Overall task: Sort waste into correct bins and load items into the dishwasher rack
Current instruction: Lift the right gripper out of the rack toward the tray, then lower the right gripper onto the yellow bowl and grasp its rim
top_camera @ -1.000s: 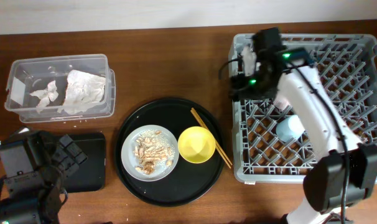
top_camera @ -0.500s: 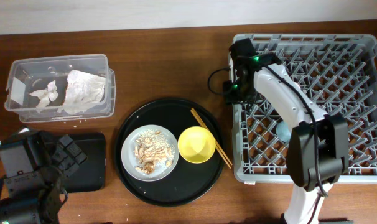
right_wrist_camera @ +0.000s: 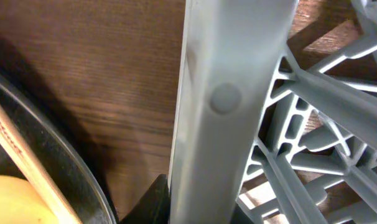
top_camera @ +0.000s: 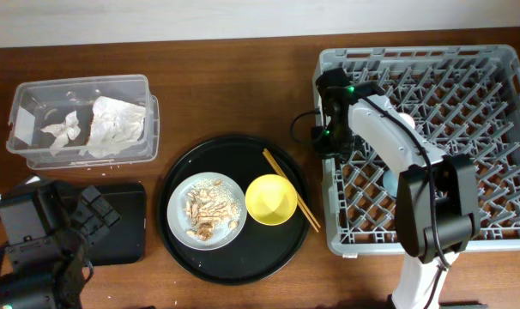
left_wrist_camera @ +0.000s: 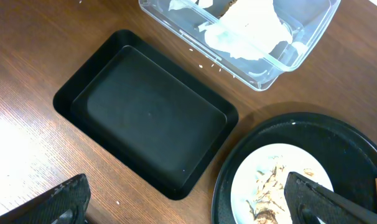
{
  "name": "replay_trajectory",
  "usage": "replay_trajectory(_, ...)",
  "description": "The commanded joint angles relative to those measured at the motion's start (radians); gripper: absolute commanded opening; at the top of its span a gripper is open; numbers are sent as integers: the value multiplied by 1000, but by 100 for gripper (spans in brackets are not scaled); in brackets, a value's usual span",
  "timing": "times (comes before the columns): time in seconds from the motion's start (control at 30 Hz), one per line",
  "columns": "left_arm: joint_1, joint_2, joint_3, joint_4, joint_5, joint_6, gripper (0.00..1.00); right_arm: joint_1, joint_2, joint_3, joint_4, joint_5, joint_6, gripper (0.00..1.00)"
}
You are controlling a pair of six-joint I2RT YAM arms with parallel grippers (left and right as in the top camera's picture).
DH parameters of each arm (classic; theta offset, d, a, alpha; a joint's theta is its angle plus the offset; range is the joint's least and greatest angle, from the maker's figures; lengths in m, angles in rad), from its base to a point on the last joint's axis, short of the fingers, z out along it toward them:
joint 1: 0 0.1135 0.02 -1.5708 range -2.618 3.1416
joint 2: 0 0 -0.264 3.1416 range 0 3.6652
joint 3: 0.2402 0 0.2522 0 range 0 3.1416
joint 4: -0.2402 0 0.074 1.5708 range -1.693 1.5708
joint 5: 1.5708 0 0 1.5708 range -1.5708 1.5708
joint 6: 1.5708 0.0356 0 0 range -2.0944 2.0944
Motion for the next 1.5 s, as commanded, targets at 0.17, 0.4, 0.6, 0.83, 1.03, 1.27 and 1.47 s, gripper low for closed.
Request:
replay_trajectory(0.17, 4, -4, 4, -2, 0, -12, 99, 6, 3, -13, 1, -83, -71, 23)
replay_trajectory(0.4, 4, -4, 4, -2, 0, -12, 99, 6, -2, 26, -6, -87, -6, 32)
replay_trajectory(0.6, 4, -4, 4, -1, 0, -13, 99, 6, -35, 385, -301, -83, 50, 43)
replay_trajectory(0.83, 4, -4, 4, -2, 0, -12, 99, 58, -109, 533, -557, -82, 51, 50)
replay_trajectory(1.03, 4, -4, 4, -1, 0, -13, 99, 194, -188, 522, -645, -71, 51, 66)
replay_trajectory(1.27, 4, -4, 4, -1, 0, -12, 99, 457, -250, 504, -602, -49, 149, 83)
replay_trajectory(1.47, 4, -4, 4, -2, 0, -13, 99, 580, -243, 224, -219, 108, 479, 70)
